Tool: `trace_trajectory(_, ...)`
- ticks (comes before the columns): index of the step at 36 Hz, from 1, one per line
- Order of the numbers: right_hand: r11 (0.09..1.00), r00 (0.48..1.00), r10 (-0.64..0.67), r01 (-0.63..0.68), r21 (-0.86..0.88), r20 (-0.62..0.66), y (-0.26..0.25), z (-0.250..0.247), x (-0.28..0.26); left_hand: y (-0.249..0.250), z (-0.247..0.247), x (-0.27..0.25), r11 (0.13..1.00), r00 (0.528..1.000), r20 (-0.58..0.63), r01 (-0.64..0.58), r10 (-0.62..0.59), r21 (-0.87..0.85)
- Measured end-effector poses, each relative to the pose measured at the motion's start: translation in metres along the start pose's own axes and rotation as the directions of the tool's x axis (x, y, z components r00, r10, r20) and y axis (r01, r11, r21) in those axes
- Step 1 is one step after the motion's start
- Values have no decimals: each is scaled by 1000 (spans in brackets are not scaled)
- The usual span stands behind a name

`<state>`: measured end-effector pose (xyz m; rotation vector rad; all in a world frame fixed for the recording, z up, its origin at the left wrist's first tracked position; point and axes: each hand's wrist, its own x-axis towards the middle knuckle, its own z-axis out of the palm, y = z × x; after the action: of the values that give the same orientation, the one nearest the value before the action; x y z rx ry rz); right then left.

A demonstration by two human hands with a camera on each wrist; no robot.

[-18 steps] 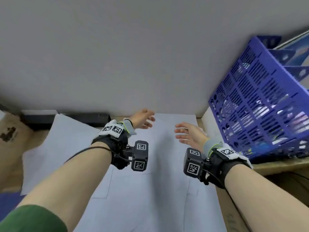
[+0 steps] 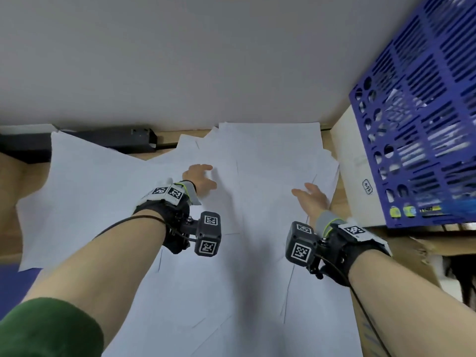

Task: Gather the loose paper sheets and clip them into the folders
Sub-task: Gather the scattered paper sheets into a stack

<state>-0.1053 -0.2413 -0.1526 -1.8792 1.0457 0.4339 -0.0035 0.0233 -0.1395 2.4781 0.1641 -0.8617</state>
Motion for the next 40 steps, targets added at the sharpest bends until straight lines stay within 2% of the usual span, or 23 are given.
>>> trace_trajectory(3, 999, 998, -3, 0, -35, -69, -2, 3, 6, -6, 13, 3, 997, 999, 37, -18, 16, 69)
trace_trajectory(8, 997, 994, 32, -24, 78, -104, -4, 13, 11, -3, 30, 2, 989, 994, 85, -80, 70, 123)
trace_trajectory(14, 956, 988, 85, -44, 291, -128, -5, 25, 6, 13, 43, -2, 986, 976, 142, -169, 165, 16)
trace_trajectory(17, 916, 994, 107, -97, 390, -5, -5, 24, 0, 16, 46, -1, 982, 966, 181, -185, 187, -29)
trace_trajectory(22, 934, 981, 17, -84, 348, 193, -5, 28, -10, 16, 44, -7, 975, 945, 242, -203, 220, -93)
trace_trajectory(27, 951, 956, -18, -74, 301, 293, -3, 33, -16, 9, 43, -23, 966, 929, 290, -183, 230, -181)
trace_trajectory(31, 964, 929, -37, -64, 257, 368, -13, 41, -20, -5, 43, -40, 950, 889, 356, -214, 286, -229)
trace_trajectory(34, 977, 913, -47, -42, 208, 404, -19, 46, -21, -16, 50, -49, 932, 874, 393, -157, 284, -326)
trace_trajectory(36, 989, 908, -35, -29, 147, 417, -20, 51, -21, -23, 48, -54, 879, 907, 351, -39, 231, -476)
trace_trajectory(38, 997, 900, -20, -12, 71, 435, -19, 57, -20, -31, 40, -57, 726, 963, 235, 66, 134, -684)
trace_trajectory(39, 999, 894, -14, -5, 40, 448, -17, 61, -21, -39, 33, -57, 658, 988, 131, 45, 82, -752)
trace_trajectory(40, 1000, 889, -3, -6, 18, 457, -14, 62, -20, -48, 27, -55, 653, 999, 17, -12, 38, -758)
